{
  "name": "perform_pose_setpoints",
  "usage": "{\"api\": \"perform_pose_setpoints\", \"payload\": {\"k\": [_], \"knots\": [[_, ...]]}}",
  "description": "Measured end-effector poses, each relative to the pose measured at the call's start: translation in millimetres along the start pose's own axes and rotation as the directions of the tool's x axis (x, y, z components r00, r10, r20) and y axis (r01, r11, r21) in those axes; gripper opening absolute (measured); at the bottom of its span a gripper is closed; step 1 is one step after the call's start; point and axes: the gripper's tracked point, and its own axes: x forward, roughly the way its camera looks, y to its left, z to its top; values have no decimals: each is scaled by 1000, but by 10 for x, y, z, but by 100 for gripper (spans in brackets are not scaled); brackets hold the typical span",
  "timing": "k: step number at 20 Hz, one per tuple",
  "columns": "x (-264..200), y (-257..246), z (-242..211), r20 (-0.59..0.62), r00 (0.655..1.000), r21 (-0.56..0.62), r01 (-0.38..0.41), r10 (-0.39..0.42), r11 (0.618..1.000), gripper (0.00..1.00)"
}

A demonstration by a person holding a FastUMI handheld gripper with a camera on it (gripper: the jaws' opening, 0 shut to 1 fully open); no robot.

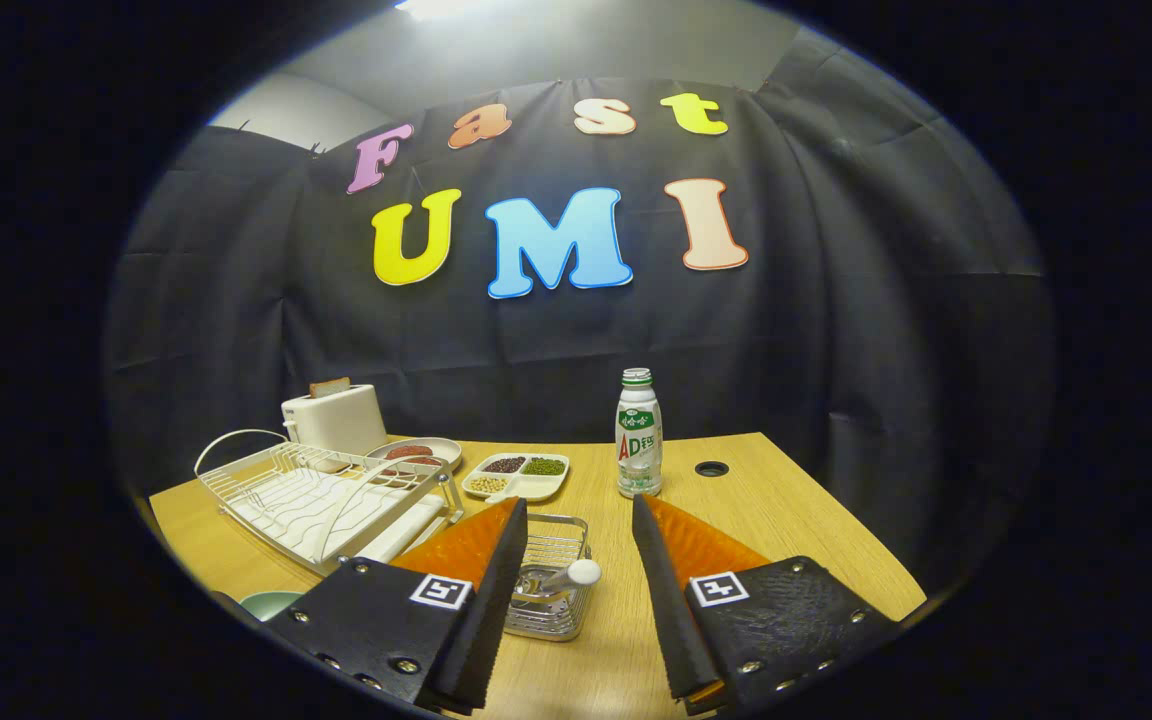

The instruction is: Take the plate from the dish rack, then take the spoon from the basket and place it into the plate.

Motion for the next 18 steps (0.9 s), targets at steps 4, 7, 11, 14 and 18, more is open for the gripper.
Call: {"api": "perform_pose_setpoints", "payload": {"k": [4, 7, 11, 14, 18], "knots": [[52, 38, -58, -12, 1000, 28, -14, 15, 1000, 21], [21, 37, -60, -22, 1000, 63, -21, 22, 998, 10], [-40, 116, 2, -47, 998, 37, -37, 38, 999, 4], [-71, 89, 116, -38, 999, 3, -14, 14, 1000, 4], [-149, 69, 325, -35, 999, 45, 1, 1, 999, 4]]}}
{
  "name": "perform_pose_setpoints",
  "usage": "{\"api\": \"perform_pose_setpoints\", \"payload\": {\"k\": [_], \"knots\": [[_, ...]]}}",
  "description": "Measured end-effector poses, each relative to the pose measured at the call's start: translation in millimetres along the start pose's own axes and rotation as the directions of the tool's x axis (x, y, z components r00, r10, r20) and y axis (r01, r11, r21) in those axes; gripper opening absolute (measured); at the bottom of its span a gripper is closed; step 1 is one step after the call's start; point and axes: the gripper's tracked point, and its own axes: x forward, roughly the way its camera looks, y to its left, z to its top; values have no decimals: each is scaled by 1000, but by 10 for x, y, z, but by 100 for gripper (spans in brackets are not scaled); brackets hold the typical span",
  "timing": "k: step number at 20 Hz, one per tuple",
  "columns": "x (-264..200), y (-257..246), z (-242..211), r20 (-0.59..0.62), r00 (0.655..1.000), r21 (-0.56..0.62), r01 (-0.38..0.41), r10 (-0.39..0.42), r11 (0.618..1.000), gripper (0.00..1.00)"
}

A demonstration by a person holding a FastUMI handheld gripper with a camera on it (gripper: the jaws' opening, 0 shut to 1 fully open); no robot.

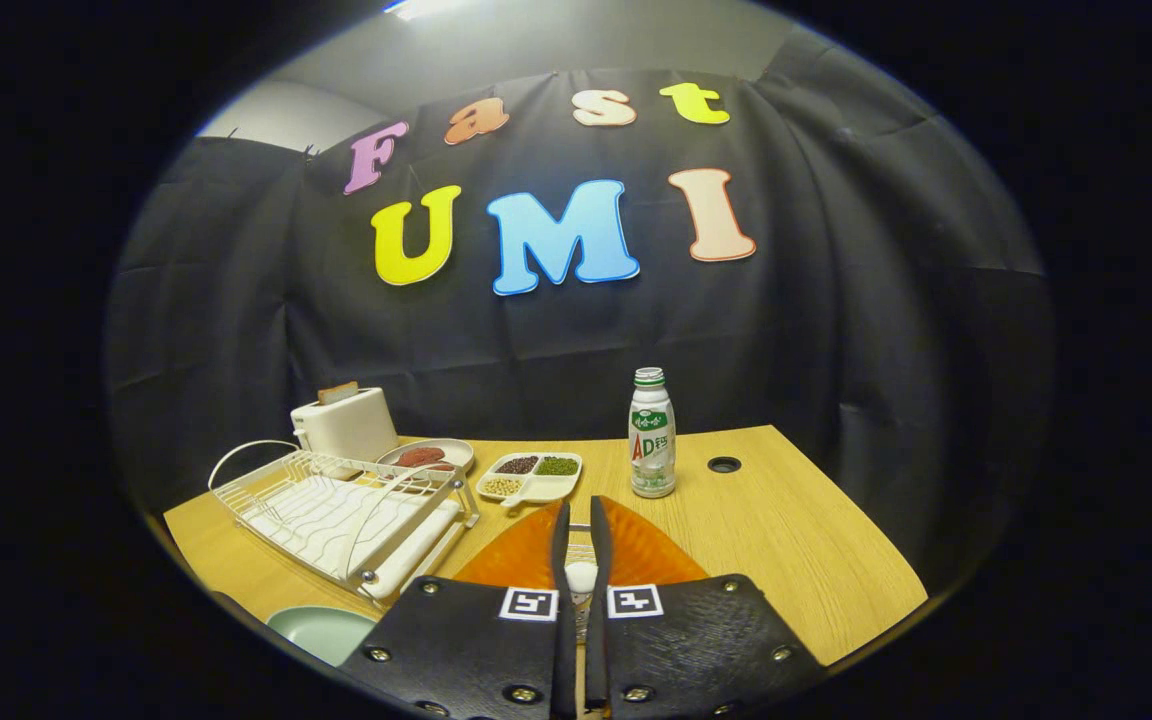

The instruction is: Take the plate from the dish rack, then take the spoon from the basket and place it into the plate.

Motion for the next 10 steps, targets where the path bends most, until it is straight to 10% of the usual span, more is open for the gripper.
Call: {"api": "perform_pose_setpoints", "payload": {"k": [10], "knots": [[-450, 48, 550, -6, 999, 47, 37, -36, 998, 4]]}}
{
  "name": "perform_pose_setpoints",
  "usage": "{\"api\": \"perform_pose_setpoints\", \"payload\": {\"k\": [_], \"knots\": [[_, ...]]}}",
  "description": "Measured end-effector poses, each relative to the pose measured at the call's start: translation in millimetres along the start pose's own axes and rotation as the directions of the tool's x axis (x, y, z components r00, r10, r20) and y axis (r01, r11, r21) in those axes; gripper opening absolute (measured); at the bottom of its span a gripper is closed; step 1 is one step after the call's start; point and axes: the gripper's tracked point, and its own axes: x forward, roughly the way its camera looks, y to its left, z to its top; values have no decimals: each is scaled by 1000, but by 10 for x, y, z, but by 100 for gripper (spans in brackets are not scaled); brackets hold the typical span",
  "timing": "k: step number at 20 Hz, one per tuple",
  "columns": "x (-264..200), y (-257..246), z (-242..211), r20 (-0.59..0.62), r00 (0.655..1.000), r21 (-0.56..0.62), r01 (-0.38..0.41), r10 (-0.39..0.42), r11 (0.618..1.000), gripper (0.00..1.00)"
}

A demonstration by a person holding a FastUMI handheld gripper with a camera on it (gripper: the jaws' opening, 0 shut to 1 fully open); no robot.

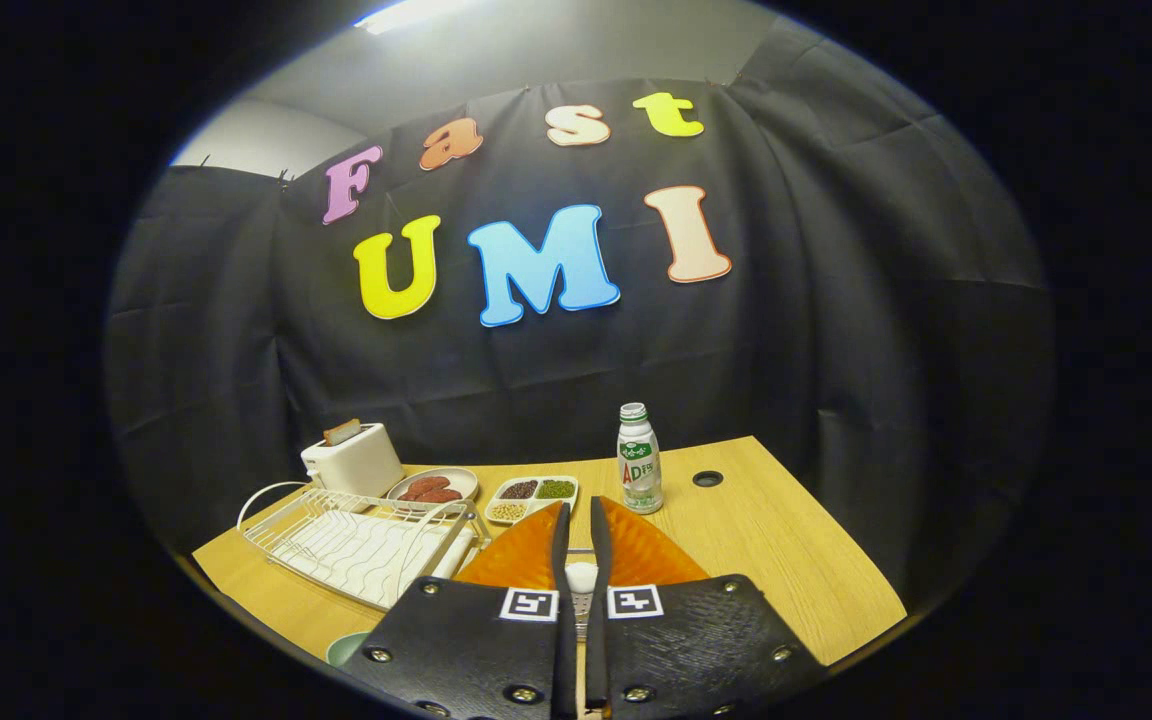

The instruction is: Take the plate from the dish rack, then take the spoon from the basket and place it into the plate.

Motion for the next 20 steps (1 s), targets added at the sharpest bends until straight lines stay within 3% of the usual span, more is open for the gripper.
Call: {"api": "perform_pose_setpoints", "payload": {"k": [10, 20], "knots": [[-499, 332, 192, -67, 998, -81, -19, 13, 997, 4], [-629, 1027, -239, -180, 981, -178, -100, 68, 979, 4]]}}
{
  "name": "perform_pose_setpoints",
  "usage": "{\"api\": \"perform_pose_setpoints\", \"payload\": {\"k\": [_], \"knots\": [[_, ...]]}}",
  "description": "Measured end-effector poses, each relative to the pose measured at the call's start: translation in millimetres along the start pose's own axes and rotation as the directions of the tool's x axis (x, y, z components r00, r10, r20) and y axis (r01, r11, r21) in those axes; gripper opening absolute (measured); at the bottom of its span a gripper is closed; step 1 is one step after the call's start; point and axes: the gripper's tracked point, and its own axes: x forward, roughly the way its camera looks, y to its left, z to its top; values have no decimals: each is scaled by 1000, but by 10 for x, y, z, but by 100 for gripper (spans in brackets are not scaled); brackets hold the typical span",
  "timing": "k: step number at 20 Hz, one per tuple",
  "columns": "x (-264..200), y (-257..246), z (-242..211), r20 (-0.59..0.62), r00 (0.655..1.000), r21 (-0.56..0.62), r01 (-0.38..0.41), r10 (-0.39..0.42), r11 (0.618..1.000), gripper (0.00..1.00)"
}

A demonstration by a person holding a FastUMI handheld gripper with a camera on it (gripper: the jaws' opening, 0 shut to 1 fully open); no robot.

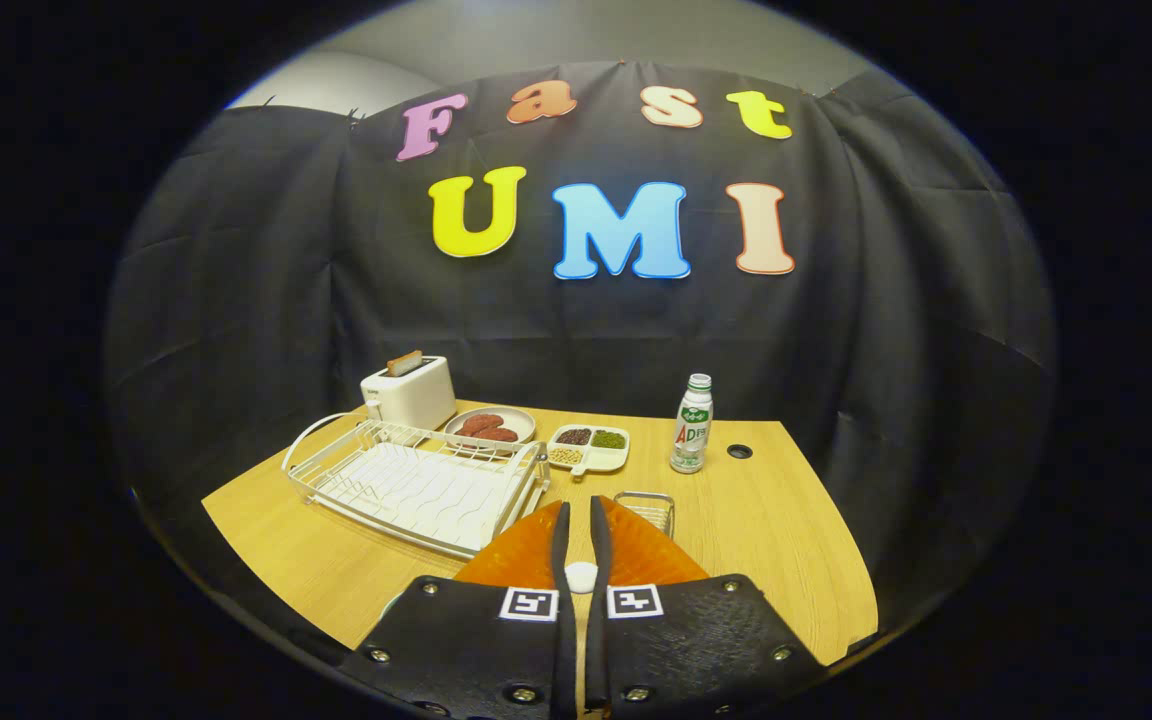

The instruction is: Take the plate from the dish rack, then take the spoon from the basket and place it into the plate.

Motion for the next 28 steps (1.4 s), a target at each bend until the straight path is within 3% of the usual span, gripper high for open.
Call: {"api": "perform_pose_setpoints", "payload": {"k": [5, 13, 28], "knots": [[103, 438, -306, -104, 991, -10, -87, 86, 996, 4], [286, 997, -485, -168, 968, -73, -199, 185, 977, 4], [616, 1302, -828, -252, 953, -103, -196, 165, 975, 4]]}}
